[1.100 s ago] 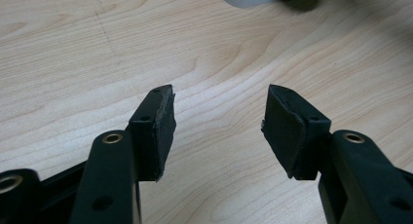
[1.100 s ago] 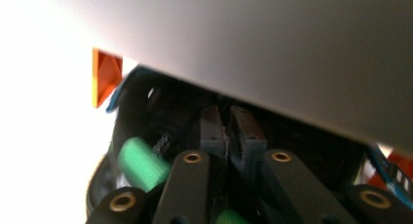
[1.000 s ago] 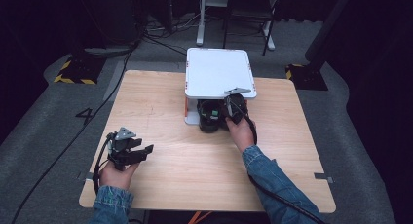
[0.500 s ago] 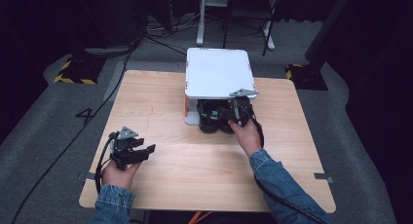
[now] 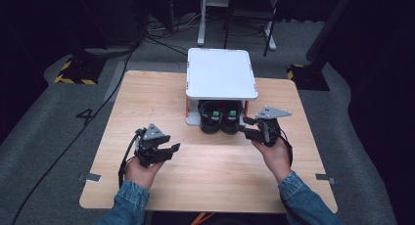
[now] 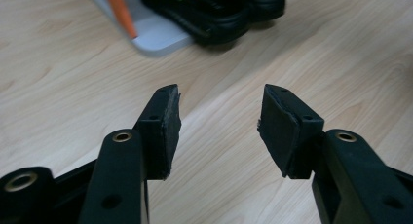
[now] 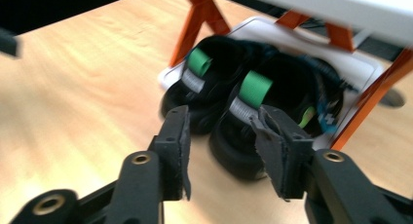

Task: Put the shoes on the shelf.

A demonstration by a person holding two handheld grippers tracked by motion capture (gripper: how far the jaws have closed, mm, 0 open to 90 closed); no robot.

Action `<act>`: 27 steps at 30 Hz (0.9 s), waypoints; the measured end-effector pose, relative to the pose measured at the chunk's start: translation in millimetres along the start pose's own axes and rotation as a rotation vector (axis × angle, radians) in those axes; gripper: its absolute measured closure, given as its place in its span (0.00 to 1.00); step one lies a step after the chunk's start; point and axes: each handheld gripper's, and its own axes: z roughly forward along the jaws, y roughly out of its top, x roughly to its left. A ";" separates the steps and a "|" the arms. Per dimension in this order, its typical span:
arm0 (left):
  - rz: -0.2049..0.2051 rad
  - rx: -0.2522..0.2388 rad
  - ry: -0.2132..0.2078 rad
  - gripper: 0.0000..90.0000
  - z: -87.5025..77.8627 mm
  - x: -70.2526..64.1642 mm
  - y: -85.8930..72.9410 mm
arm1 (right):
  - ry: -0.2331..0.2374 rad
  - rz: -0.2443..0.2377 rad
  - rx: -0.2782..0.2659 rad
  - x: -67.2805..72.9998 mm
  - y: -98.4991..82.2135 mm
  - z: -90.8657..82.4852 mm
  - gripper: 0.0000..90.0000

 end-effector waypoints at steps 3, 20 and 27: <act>0.033 0.011 -0.025 0.58 9.1 -12.1 5.8 | 0.031 0.016 0.000 2.5 -11.0 -10.2 0.64; -0.022 0.089 -0.119 0.76 93.7 -18.6 31.7 | 0.079 0.072 0.122 10.2 -46.7 34.1 0.75; -0.059 0.150 -0.123 0.89 141.5 -9.6 47.7 | 0.059 0.184 0.138 -5.6 -45.4 57.9 0.86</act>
